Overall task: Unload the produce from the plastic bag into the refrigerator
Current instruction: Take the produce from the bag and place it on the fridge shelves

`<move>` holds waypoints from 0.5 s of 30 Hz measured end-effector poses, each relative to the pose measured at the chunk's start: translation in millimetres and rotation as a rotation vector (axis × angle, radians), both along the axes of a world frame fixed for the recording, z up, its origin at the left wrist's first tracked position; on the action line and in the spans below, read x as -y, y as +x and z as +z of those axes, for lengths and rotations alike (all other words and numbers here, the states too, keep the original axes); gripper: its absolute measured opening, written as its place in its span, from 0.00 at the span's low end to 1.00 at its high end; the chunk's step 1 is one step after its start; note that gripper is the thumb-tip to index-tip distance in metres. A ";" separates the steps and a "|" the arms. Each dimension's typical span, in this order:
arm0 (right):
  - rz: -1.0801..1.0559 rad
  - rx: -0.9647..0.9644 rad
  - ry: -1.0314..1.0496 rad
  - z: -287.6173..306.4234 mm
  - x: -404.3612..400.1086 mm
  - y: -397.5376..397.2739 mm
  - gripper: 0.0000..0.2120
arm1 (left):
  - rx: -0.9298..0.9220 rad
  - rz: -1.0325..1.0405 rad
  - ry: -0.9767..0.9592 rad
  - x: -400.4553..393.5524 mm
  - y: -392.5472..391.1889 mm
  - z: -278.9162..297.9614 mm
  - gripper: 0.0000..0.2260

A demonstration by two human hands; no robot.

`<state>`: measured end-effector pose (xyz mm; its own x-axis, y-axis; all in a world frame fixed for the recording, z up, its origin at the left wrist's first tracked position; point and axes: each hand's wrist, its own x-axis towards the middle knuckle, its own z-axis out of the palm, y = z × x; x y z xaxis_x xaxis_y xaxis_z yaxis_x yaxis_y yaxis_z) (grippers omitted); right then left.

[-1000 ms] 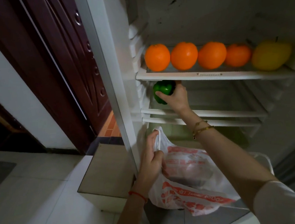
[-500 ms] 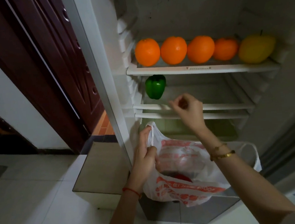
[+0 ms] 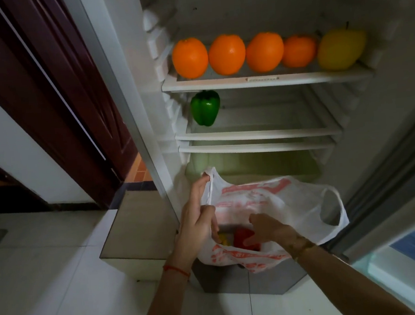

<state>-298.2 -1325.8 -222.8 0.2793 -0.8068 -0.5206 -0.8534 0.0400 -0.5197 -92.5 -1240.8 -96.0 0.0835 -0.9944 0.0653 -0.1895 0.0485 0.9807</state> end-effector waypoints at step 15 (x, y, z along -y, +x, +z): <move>0.000 -0.034 -0.099 6.5 1.0 11.6 0.47 | -0.013 0.062 0.015 -13.4 6.7 0.1 0.29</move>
<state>-286.6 -1326.8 -216.3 0.2627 -0.8549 -0.4474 -0.8706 -0.0102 -0.4918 -85.8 -1227.5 -95.9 0.1454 -0.9882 0.0487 -0.1786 0.0222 0.9837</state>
